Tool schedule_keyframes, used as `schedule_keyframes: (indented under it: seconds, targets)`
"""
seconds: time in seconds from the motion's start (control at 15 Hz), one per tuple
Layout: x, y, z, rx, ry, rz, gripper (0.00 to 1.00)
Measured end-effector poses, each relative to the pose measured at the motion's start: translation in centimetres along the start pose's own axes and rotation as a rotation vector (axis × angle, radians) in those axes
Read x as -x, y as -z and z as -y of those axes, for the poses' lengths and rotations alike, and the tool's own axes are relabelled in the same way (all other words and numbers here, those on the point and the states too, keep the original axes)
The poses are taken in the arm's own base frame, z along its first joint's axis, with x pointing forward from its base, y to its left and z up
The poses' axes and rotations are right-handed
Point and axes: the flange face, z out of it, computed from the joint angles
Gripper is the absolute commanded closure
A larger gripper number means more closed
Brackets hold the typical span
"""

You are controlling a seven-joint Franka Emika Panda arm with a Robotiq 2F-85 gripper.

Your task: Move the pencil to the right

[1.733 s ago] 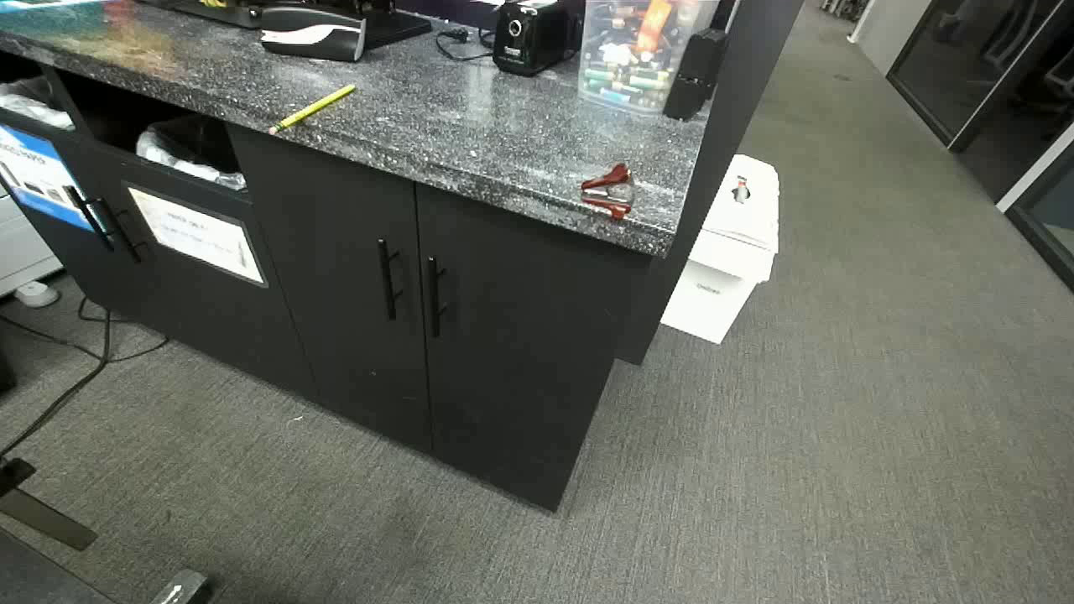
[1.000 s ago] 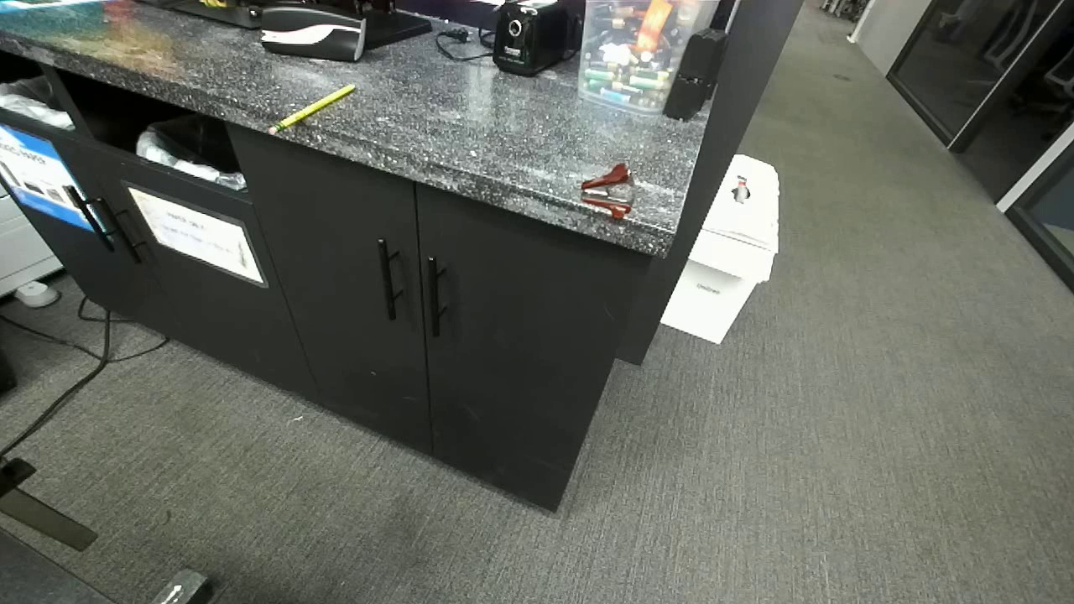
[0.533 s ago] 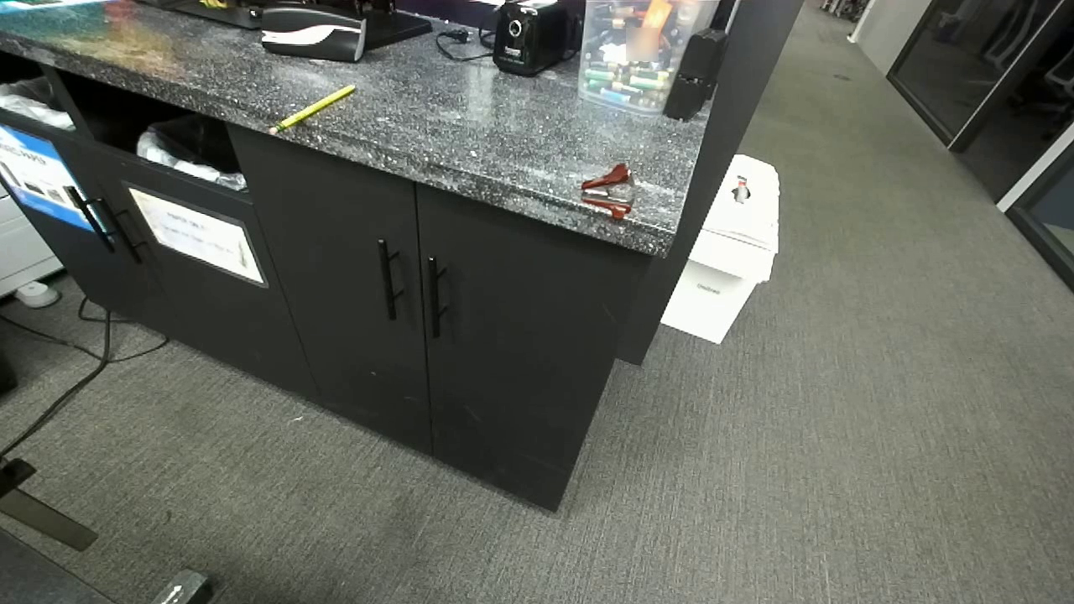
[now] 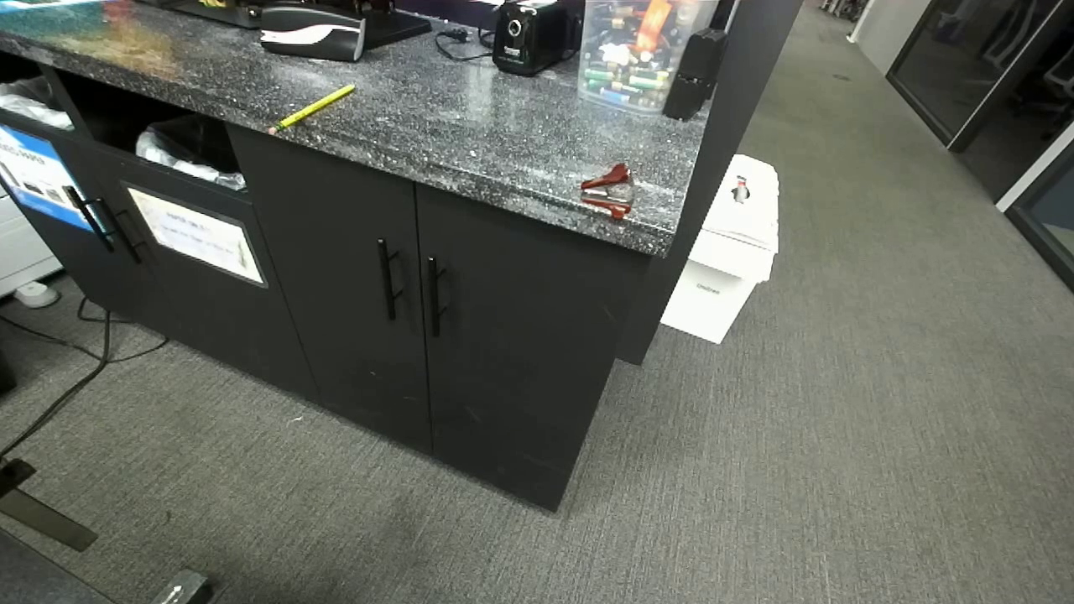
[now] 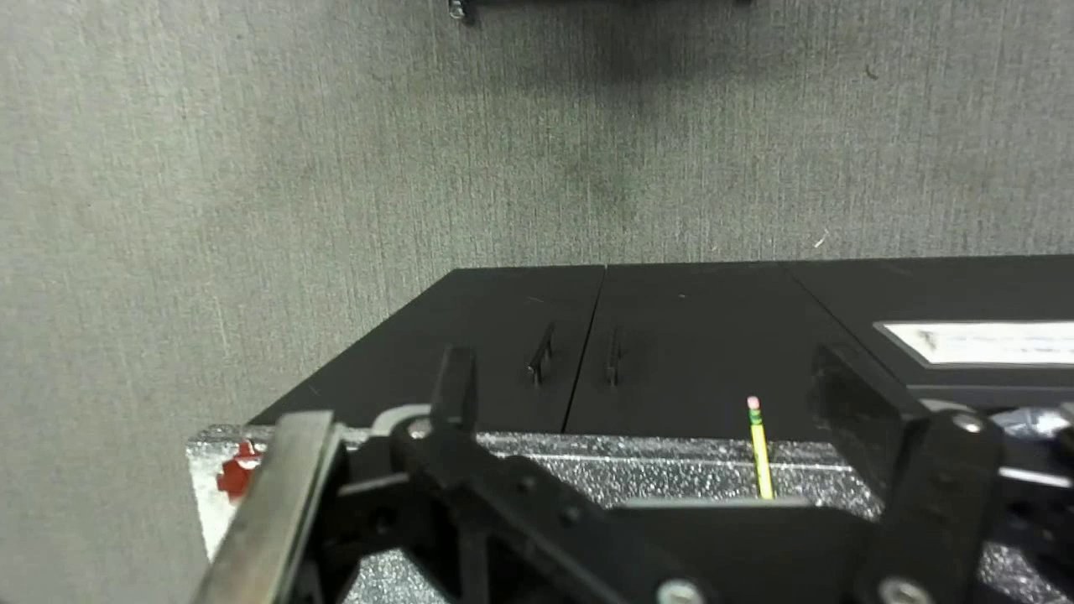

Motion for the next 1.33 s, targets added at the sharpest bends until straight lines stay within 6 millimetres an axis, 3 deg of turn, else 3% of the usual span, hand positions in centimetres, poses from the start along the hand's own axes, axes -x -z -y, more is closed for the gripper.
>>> schedule_keyframes:
  seconds: [0.33, 0.67, 1.0, 1.33]
  targets:
    - [-8.1, -4.7, -0.2, -0.057, 0.014, 0.003, 0.00]
    - [-13.8, -11.7, 0.7, -0.067, 0.014, 0.029, 0.00]
    - [-17.4, -18.6, 3.1, -0.094, 0.060, 0.033, 0.00]
    - [-19.6, -21.2, 6.9, -0.211, 0.146, -0.050, 0.00]
